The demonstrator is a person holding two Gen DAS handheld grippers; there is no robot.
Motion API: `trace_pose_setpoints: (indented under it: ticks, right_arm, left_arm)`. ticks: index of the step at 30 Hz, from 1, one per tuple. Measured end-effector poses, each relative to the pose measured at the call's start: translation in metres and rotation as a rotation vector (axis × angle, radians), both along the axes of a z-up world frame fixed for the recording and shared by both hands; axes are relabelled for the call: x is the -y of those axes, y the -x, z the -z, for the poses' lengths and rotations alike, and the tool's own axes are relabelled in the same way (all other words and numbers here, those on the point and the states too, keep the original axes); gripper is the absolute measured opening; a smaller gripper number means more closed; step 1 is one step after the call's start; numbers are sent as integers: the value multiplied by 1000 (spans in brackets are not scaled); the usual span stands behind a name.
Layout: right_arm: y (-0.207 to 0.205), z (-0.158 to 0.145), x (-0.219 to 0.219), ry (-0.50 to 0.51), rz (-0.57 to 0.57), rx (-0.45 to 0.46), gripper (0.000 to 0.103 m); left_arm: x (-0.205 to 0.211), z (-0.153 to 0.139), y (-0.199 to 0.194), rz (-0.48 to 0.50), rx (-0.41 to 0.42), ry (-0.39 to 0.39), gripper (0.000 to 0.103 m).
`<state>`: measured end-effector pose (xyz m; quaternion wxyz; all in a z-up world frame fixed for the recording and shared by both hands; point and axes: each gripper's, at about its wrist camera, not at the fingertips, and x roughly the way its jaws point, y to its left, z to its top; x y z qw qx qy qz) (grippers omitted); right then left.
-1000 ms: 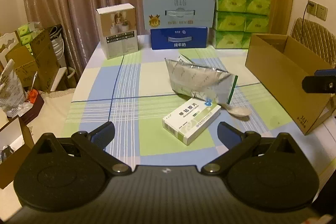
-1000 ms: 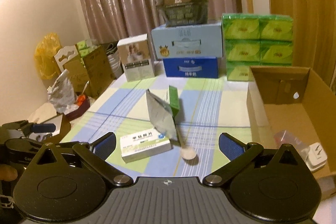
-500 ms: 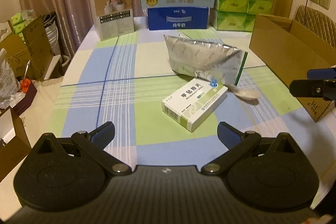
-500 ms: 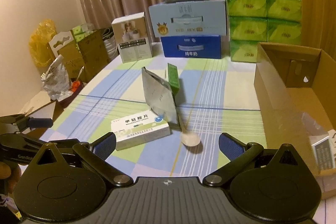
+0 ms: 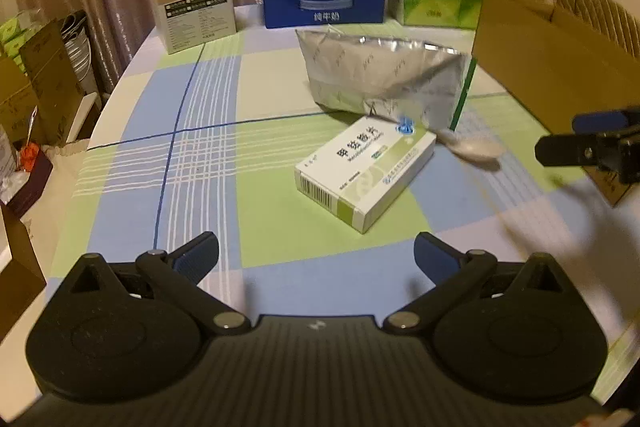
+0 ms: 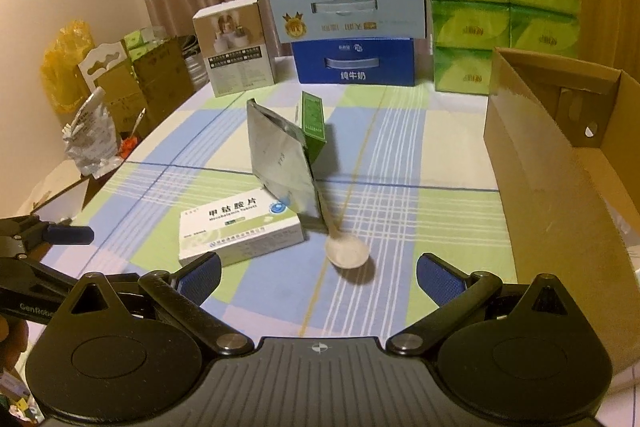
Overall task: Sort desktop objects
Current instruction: 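Grasp white Mecobalamin tablet box with left tool while right tool grasps white spoon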
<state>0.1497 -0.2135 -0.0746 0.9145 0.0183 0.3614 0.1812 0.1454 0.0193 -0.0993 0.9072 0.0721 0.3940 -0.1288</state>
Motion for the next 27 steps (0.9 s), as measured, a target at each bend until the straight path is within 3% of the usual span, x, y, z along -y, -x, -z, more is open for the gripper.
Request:
trace_pose_setpoints:
  ticks: [10,13,16,21,27]
  right_arm:
    - [-18,19,-1,84,-43,-23,101]
    - [-24,24,-4,108,-69,-21,101]
    - [-31,28,-7,126,-87,-17,95]
    - [-41,34,-8,116,-104,-39,85]
    - [-48,37,-12,119,-121,-39,83]
  left_arm:
    - [2,11,-16,96,10,-44,102]
    - [2,13,-26,144,23,-23,102]
    - [7,15,-34,204,27,-1,102]
    - [18,22,-50,248,44,-30,101]
    - [19,30,-74,263,37,-12,101]
